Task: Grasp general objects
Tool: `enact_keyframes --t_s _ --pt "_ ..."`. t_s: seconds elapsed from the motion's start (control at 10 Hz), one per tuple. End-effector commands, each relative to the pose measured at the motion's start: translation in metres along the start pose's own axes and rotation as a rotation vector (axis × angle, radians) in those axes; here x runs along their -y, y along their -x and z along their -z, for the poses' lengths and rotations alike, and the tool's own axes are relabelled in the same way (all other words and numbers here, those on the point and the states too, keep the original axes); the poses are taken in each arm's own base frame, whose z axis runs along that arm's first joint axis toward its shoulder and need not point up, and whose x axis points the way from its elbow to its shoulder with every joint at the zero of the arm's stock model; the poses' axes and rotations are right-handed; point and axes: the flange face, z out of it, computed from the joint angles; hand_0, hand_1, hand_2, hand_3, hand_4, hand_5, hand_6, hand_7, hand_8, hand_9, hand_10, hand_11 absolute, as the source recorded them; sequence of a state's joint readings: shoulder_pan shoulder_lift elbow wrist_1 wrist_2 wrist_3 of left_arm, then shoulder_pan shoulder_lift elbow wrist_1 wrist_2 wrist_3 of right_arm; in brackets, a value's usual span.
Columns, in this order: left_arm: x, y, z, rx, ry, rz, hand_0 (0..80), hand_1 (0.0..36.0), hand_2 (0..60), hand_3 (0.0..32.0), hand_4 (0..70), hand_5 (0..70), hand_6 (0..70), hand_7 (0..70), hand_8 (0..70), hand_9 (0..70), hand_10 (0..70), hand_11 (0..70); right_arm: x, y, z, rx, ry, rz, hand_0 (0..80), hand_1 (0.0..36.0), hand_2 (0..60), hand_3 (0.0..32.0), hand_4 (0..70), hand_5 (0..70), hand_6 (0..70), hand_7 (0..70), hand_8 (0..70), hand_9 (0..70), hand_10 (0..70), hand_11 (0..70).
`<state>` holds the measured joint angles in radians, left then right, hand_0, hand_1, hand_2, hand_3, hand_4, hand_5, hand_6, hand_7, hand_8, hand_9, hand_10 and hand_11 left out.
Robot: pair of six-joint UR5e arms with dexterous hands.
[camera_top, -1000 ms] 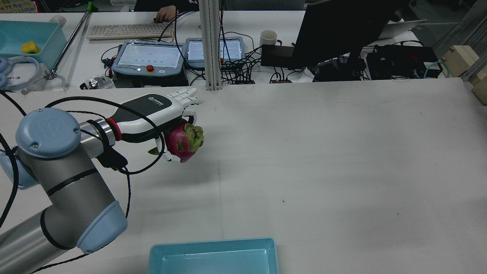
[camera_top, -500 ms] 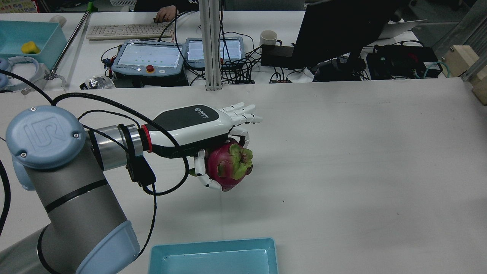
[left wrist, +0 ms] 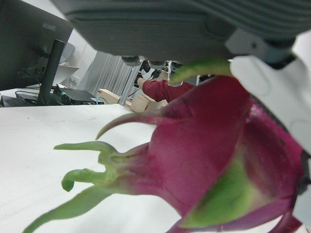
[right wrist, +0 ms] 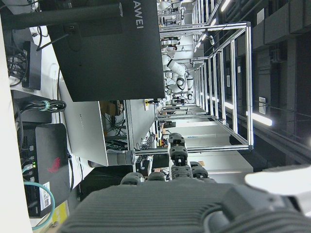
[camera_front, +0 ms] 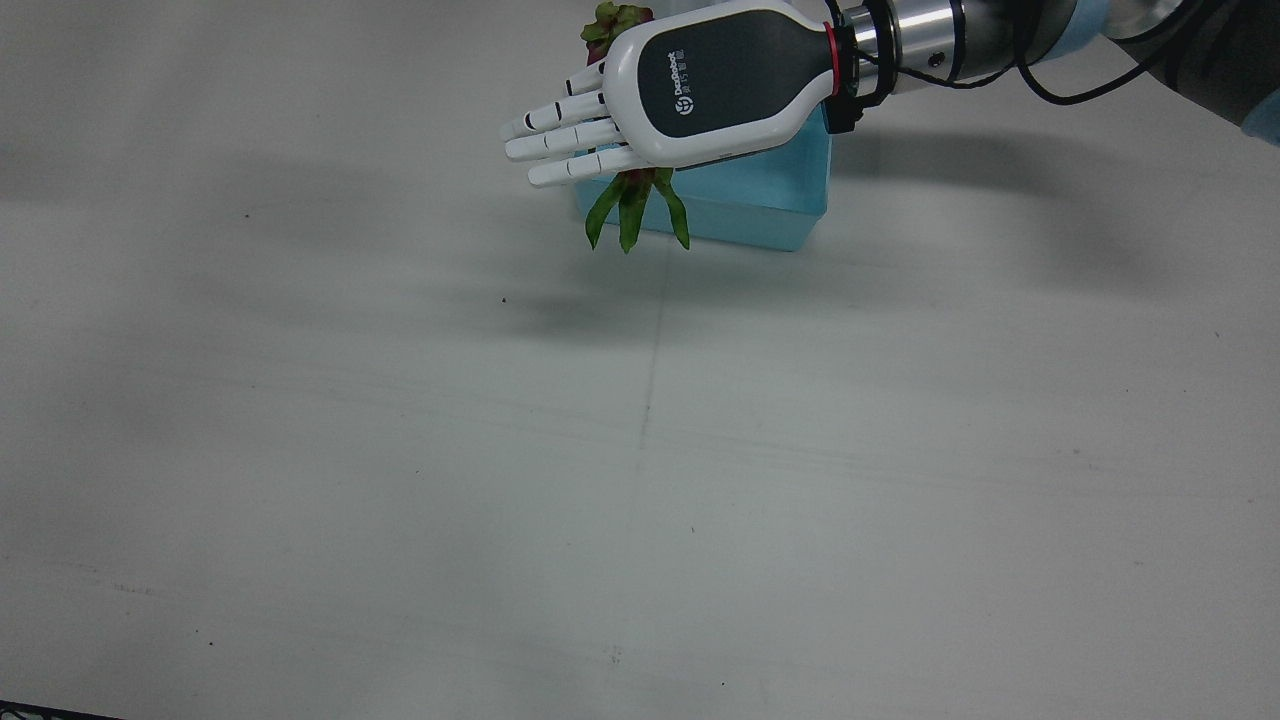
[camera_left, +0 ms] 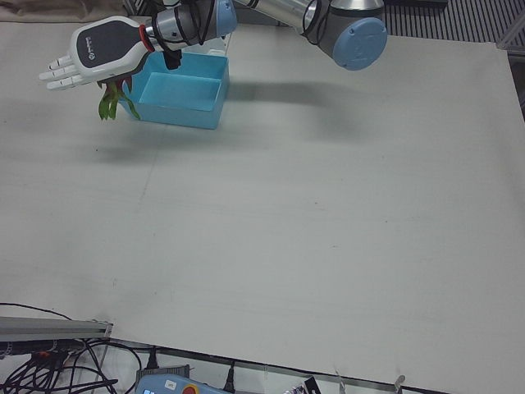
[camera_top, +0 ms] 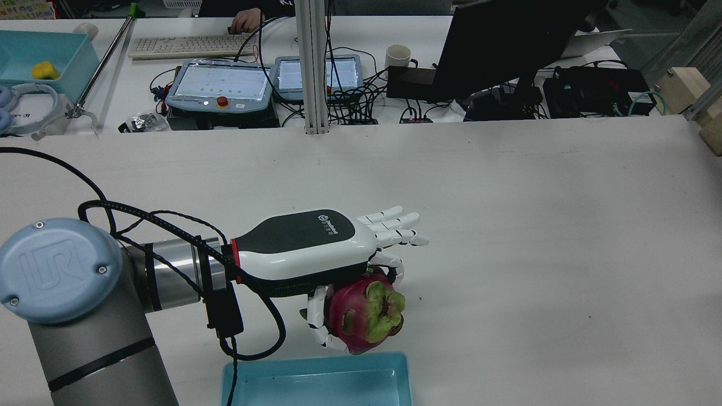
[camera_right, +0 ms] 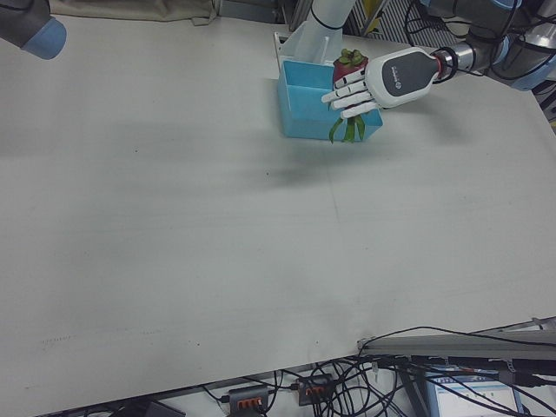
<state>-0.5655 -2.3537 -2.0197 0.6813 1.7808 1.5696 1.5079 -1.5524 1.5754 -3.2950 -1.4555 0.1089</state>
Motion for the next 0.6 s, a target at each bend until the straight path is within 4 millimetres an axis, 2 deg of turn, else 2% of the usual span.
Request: enact_keyframes --t_s 0.0,0.2,0.5 --pt "-0.049 0.032 0.006 0.012 0.071 0.048 54.2 36.0 60.0 0.0 31.9 45.4 0.0 15.7 0.0 1.7 0.0 0.0 0.001 0.000 0.000 0.000 -0.001 0.000 0.0 0.0 0.0 0.0 0.0 0.0 0.0 0.0 0.0 0.0 0.0 0.0" --pt "-0.058 0.051 0.019 0.022 0.082 0.055 53.5 36.0 60.0 0.0 31.4 44.7 0.0 14.6 0.0 1.5 0.0 0.0 0.001 0.000 0.000 0.000 -0.001 -0.001 0.0 0.0 0.0 0.0 0.0 0.0 0.0 0.0 0.0 0.0 0.0 0.0" --pt "-0.079 0.064 0.046 0.038 0.111 0.079 54.1 36.0 60.0 0.0 31.3 44.7 0.0 14.5 0.0 1.5 0.0 0.0 0.001 -0.001 0.000 -0.002 -0.002 -0.001 0.0 0.0 0.0 0.0 0.0 0.0 0.0 0.0 0.0 0.0 0.0 0.0"
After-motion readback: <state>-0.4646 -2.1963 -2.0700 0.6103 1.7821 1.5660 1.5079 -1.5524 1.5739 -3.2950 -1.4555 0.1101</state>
